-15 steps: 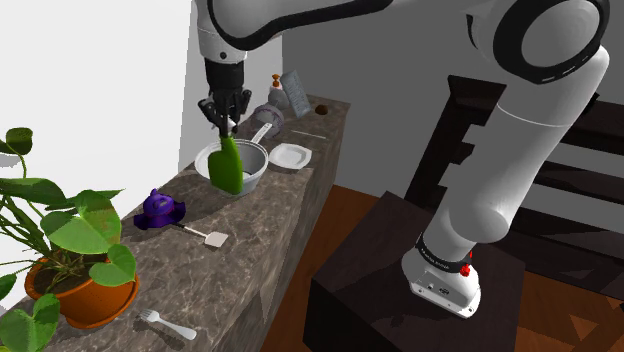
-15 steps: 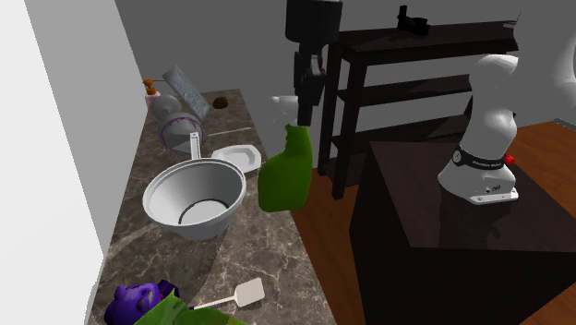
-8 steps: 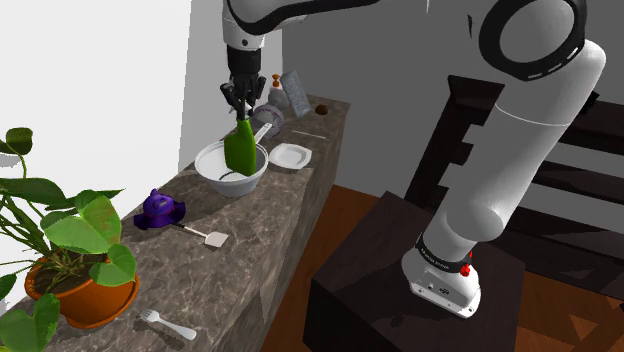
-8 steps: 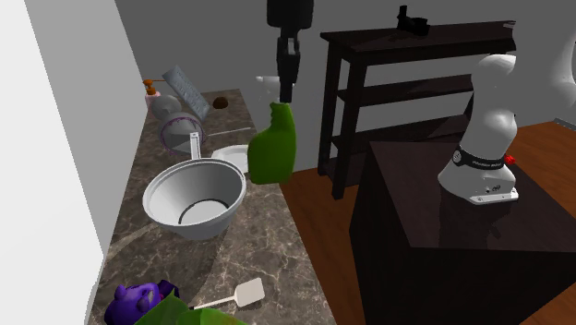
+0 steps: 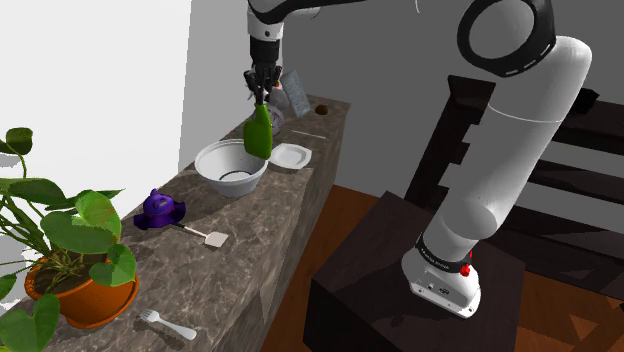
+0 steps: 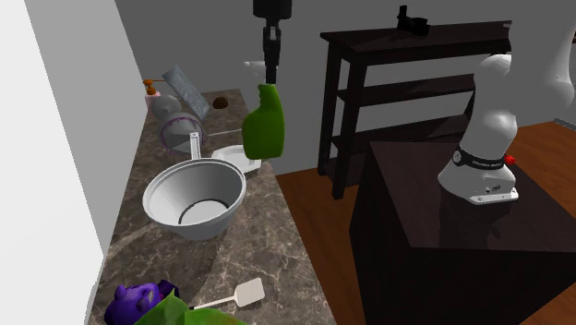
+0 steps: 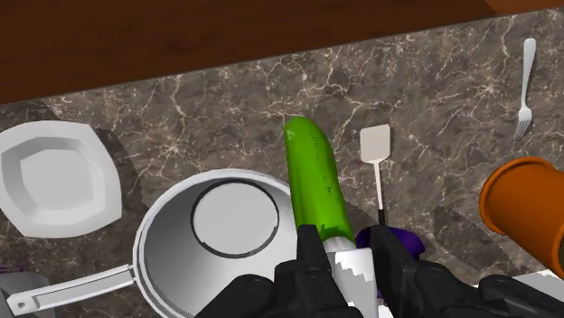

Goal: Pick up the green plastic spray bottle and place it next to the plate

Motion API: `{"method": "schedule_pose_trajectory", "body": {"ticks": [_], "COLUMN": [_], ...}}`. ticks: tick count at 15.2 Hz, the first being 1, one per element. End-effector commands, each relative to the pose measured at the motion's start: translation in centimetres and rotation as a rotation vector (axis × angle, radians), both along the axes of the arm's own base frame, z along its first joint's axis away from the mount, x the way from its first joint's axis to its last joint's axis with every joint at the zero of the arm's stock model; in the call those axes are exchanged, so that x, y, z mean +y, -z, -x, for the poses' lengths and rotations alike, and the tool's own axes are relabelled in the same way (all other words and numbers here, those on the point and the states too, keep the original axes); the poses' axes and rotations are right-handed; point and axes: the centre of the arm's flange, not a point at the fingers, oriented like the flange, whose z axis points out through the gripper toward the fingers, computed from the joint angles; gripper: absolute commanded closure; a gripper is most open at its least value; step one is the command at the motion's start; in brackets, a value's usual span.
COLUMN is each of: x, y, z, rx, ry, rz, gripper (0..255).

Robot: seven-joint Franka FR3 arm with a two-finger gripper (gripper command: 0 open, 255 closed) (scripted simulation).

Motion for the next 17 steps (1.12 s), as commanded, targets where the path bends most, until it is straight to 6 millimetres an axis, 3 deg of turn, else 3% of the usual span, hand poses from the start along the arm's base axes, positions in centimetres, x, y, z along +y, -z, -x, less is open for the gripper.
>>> {"method": "schedule_pose_trajectory", "body": {"ticks": [1, 17], "x": [-2.6, -22.4], "y": [0.0, -0.1], "z": [-1.0, -8.8], "rx": [0.0, 0.0], "ry": [-0.001, -0.001], "rz": [0.0, 0.0], "gripper": [255, 255]}}
